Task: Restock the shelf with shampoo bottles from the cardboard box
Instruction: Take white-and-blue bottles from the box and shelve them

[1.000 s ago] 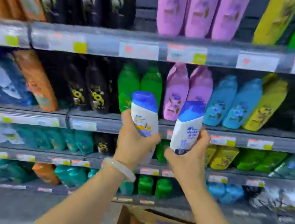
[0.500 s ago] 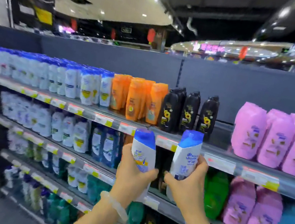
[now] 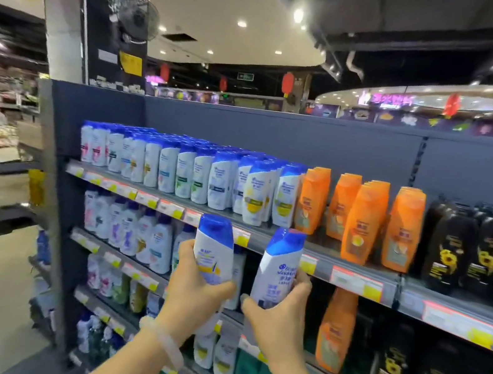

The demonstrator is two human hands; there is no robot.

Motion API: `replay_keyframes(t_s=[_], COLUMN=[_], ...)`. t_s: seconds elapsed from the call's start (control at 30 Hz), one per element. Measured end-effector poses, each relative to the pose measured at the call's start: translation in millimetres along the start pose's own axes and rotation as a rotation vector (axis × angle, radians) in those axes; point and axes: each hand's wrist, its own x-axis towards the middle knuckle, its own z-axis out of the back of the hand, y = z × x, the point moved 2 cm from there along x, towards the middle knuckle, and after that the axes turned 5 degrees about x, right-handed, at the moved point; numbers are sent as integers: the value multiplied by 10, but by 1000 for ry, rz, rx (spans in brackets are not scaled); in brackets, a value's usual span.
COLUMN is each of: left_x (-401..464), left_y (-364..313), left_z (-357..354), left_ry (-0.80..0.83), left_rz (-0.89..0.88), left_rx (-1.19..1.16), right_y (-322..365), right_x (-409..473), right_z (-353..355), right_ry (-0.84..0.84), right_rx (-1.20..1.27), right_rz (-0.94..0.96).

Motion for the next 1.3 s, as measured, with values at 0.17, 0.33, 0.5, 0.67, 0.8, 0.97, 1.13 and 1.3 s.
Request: replay_keyframes(t_s=[0.17, 0.33, 0.5, 0.67, 0.8, 0.97, 1.13, 1.3], left_x=[439, 928, 1511, 2091, 2414, 2644, 2851, 2970], left_y=[297, 520, 655, 629, 625, 604, 622, 698], left_z=[349, 371, 263, 128, 3, -154, -243, -301], left_ry=[-1, 23, 40, 79, 126, 243, 324, 365], left_rz=[-4, -12, -30, -96, -129, -180, -211, -236], left_rx=[-21, -37, -56, -111, -154, -220, -221, -218], right_y=[-83, -133, -253, -229, -266, -434, -645, -648], right_x=[255, 700, 1246, 1889, 2278, 2455, 2448, 2503], right_z=[-561, -825, -929, -747, -553, -567, -743, -818], right_ry=[-2, -37, -112, -315, -451, -525, -529, -510], right_rx=[-53, -91, -130, -175, -194, -259, -296, -287], right_rz=[-9, 45, 125, 208, 209, 167, 129, 101])
